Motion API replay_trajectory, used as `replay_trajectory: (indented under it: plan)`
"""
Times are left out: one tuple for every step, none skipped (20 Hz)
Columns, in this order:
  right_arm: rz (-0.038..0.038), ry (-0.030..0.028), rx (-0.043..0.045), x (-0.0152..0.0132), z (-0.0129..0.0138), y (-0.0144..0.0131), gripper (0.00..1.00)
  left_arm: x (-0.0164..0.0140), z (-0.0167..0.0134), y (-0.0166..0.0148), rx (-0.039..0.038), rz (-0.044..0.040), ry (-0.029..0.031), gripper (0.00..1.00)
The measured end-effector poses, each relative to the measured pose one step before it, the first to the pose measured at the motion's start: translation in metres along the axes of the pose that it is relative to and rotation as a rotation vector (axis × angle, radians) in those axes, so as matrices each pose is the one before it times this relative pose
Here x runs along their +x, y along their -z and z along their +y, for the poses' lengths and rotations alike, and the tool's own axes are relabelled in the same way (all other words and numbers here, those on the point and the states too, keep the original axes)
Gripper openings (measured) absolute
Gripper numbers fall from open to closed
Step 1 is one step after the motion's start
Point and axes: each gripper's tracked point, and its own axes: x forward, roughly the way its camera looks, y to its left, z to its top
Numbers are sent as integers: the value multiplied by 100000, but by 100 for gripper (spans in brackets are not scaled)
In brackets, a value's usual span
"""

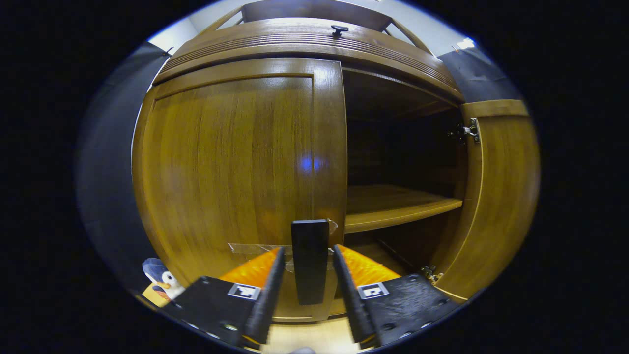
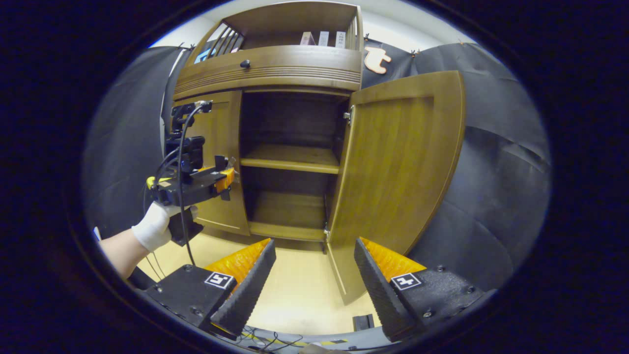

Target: Open the right door of the double-door shoe cabinet with the right hand, and open the left door with the left hand.

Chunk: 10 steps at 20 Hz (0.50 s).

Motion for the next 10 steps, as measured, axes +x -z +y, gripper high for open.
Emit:
replay_trajectory:
  plan:
    - [107, 53, 372, -57, -2, 23, 100, -137, -142, 108, -604, 774, -284, 41]
    - [42, -99, -44, -103, 50, -25, 100, 265, -155, 378, -969, 821, 308, 42]
    - [-89, 35, -167, -37, 93, 79, 100, 418, -84, 291, -1317, 652, 733, 42]
    - [61, 29, -154, -86, -33, 122, 100, 414, -24, -570, -2711, -691, -756, 42]
    - [221, -1, -53, -117, -120, 143, 100, -458, 43, 443, 603, -1015, -29, 41]
    - [102, 64, 152, -154, -122, 176, 100, -195, 100, 274, 1839, 551, -719, 31]
    - [59, 259, 388, -47, -100, 65, 100, 178, 20, -247, 1480, -1879, -191, 21]
    - [188, 126, 395, -91, -107, 56, 100, -84, -12, 203, 273, 880, 103, 30]
    - [42, 153, 407, -57, -106, 70, 100, -110, -9, -193, -570, -213, 673, 30]
    - [43, 30, 238, -61, -45, 88, 100, -147, -27, 167, -1309, 1070, 786, 30]
